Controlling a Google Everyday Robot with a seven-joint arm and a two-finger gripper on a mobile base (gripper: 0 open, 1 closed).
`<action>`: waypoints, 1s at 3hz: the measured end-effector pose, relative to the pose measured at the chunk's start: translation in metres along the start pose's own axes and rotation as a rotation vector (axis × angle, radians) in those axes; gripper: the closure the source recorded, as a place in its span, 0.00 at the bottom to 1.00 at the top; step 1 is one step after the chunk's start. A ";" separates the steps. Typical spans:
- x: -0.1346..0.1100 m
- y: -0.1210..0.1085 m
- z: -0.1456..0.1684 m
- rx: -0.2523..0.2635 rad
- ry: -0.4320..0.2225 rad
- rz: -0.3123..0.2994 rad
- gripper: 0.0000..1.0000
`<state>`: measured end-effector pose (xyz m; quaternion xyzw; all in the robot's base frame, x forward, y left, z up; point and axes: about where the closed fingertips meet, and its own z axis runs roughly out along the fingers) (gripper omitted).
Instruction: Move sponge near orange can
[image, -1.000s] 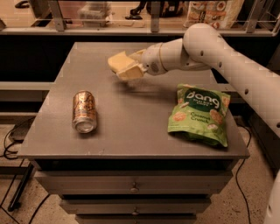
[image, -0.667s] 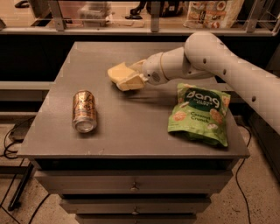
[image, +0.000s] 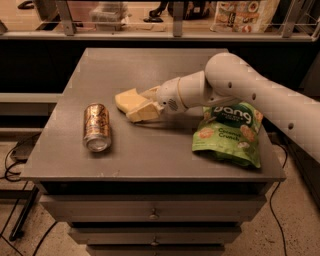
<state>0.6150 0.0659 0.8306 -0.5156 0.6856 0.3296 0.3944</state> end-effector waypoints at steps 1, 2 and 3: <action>0.001 0.011 0.006 -0.026 0.001 0.008 0.15; 0.000 0.011 0.006 -0.026 0.001 0.008 0.00; 0.000 0.011 0.006 -0.026 0.001 0.008 0.00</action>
Offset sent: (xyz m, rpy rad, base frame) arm -0.0365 0.0378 0.0038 0.0675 0.0331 0.0522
